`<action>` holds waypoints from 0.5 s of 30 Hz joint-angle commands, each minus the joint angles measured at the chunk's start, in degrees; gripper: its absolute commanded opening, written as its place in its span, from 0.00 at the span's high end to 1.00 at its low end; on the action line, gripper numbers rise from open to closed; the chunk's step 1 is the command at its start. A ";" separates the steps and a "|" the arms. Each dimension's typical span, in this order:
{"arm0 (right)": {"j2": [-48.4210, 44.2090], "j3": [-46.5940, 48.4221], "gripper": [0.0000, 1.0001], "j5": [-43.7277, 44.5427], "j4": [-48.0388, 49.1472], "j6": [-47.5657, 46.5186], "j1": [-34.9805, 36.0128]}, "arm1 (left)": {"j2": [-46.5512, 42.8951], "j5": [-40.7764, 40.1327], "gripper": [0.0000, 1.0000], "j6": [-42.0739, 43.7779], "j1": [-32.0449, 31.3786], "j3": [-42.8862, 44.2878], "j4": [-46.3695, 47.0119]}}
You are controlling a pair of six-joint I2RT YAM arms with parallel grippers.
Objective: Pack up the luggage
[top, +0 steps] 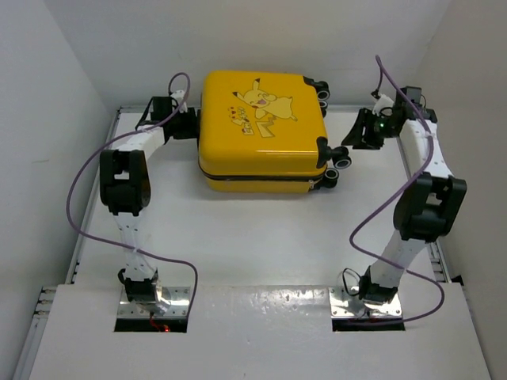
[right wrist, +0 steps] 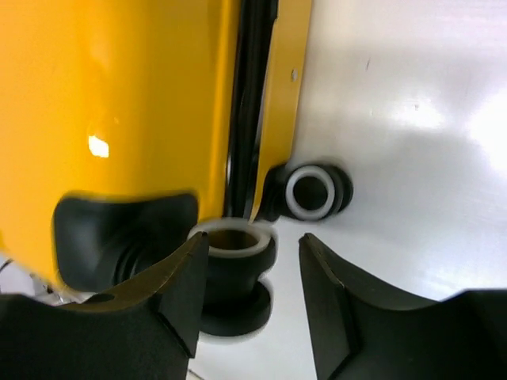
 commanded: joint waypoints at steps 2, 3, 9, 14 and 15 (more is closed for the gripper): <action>-11.36 -7.48 0.51 -0.14 1.35 -4.52 -0.98 | 2.31 1.19 0.47 2.88 -0.85 -6.09 -22.11; -12.61 -8.72 0.52 -0.14 2.04 -5.23 -0.98 | 3.54 2.95 0.49 1.65 -0.85 -6.09 -22.11; -21.85 -21.47 0.58 -2.59 4.60 -10.67 -2.91 | 8.47 13.78 0.75 -0.82 -0.32 -1.61 -20.26; -27.02 -27.87 0.58 -4.18 0.21 -19.47 -4.22 | 10.31 7.72 0.94 -0.82 -2.61 3.75 -20.26; -28.17 -29.11 0.58 -4.62 -0.06 -21.56 -4.58 | 10.32 6.84 0.99 -1.95 -3.22 4.36 -20.26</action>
